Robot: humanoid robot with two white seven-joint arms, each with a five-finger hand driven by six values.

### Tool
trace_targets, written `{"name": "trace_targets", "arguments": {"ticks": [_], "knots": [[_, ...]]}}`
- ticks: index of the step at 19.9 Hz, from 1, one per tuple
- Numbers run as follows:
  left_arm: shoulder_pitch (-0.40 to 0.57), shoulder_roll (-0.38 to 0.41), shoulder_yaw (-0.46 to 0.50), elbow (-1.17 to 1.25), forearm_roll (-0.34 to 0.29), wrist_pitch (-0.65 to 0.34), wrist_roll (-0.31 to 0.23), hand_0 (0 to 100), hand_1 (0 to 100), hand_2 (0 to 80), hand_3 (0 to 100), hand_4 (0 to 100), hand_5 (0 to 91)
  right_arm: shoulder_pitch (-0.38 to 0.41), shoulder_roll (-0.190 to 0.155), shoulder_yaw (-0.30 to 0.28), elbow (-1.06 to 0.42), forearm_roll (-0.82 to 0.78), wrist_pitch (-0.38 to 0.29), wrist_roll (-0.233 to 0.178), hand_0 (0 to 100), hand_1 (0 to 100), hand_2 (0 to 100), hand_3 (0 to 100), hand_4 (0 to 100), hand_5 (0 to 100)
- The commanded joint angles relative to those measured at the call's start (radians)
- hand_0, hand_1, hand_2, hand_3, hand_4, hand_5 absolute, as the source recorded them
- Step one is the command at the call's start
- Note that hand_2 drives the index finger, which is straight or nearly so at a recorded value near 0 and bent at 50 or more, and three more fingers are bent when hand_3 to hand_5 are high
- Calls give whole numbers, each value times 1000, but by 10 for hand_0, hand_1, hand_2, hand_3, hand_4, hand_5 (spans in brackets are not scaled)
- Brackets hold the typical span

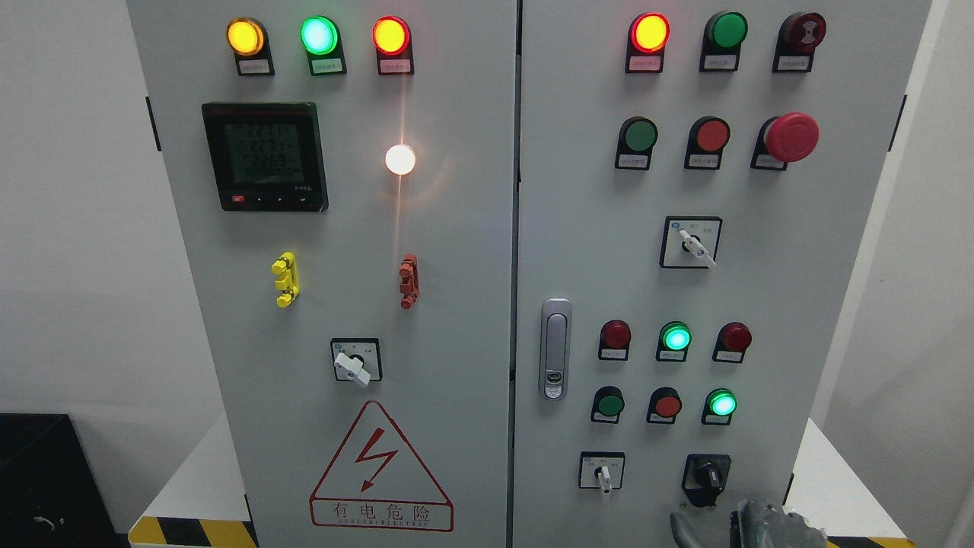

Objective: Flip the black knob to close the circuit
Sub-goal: 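Raise the right hand up toward the black rotary knob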

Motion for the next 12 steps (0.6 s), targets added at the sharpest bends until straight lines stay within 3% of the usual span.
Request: {"name": "trace_targets", "arguments": {"ticks": [1,12], "knots": [[0,0,-1,0,0,-1,-1,120,556,0,0,0,0,-23,-3,-16,6,2,0,5,0,0,989,1000,1000,1000],[0,0,1,0,0,-1,-1,120,556,0,0,0,0,-31,-6,-24,9,2,0,7,0,0,986,1000,1000,1000]]}}
